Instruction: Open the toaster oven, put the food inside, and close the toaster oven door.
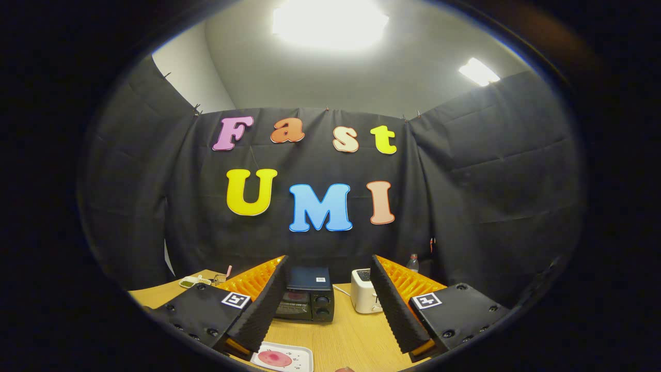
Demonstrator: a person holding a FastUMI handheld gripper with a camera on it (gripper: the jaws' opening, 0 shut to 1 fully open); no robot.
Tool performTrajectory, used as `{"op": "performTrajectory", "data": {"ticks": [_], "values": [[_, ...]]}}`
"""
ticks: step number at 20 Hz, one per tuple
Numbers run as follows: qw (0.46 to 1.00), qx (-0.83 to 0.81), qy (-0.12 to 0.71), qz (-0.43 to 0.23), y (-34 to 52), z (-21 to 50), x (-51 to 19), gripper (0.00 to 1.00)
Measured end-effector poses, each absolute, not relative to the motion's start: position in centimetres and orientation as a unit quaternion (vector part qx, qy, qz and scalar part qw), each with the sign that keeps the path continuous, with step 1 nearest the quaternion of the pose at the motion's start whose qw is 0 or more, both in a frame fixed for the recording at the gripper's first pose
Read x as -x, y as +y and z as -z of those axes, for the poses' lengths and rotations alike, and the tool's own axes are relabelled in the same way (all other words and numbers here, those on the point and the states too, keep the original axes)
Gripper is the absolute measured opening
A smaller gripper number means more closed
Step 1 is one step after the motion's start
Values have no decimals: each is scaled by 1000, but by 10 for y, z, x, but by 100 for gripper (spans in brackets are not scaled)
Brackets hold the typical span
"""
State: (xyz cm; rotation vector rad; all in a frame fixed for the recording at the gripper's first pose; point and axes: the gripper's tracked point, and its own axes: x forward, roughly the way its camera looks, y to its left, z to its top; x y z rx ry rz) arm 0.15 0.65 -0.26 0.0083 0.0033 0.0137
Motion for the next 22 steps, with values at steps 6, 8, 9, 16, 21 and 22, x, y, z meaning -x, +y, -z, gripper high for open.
{"op": "performTrajectory", "data": {"ticks": [6, 8, 9, 16, 21, 22], "values": [[1000, -13, 5, -1, 3, 3, -6, 98], [1000, -14, 6, -1, 6, 4, -10, 98], [1000, -15, 7, -2, 8, 4, -12, 98], [999, -27, 14, -19, 41, 13, -44, 98], [998, -24, 24, -44, 77, 32, -76, 98], [998, -23, 29, -50, 86, 37, -83, 98]]}}
